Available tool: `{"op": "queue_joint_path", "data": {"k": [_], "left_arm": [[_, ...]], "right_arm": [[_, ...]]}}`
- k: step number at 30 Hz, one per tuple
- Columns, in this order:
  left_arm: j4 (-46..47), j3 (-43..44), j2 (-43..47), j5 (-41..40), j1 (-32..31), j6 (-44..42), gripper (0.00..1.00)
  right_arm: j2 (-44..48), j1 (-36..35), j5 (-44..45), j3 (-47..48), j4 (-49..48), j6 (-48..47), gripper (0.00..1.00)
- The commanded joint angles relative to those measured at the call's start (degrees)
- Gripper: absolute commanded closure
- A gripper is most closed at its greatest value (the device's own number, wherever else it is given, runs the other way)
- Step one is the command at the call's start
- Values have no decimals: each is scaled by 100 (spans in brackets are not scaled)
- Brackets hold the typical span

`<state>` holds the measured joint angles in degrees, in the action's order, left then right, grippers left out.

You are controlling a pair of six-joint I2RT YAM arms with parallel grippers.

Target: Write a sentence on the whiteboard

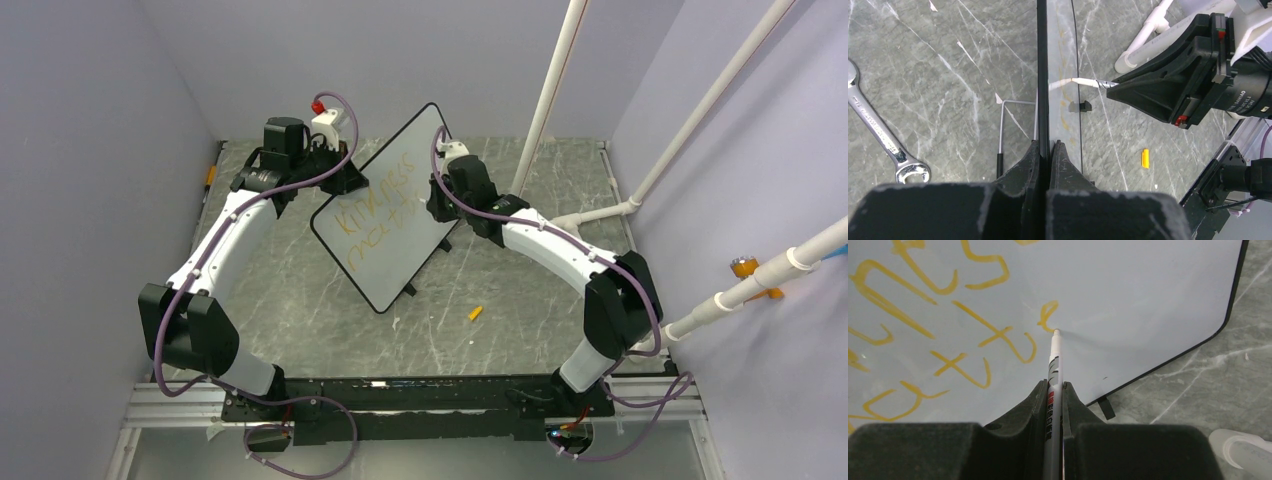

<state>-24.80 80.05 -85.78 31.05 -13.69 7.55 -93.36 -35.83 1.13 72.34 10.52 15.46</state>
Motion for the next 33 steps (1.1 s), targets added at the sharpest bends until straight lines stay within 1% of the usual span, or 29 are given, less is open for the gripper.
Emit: {"op": "queue_joint_path", "data": {"k": [1,7,11,19,25,31,33], "left_arm": [[-456,11,-105,-240,-151,-868,100],[-454,11,-88,-237,-151,-864,100],[-456,11,-80,-244,-150,-868,100],[-618,50,-29,-410,-143,-1006,100],[-1126,102,93,-406,-150,-1196,100],[-1531,251,254,-705,-153,-1119,100],[-1571,179,335,-819,-155,-1109,100]], "right_arm": [[-259,-77,285,348,25,-13,100],[-313,-82,356,753,201,-87,100],[-111,-91,334,771,258,-72,100],[628,-99,365,351,280,44,100],[1051,-99,333,42,217,77,100],[1160,-99,196,-120,59,149,100],[1159,-95,103,-162,-20,151,100]]}}
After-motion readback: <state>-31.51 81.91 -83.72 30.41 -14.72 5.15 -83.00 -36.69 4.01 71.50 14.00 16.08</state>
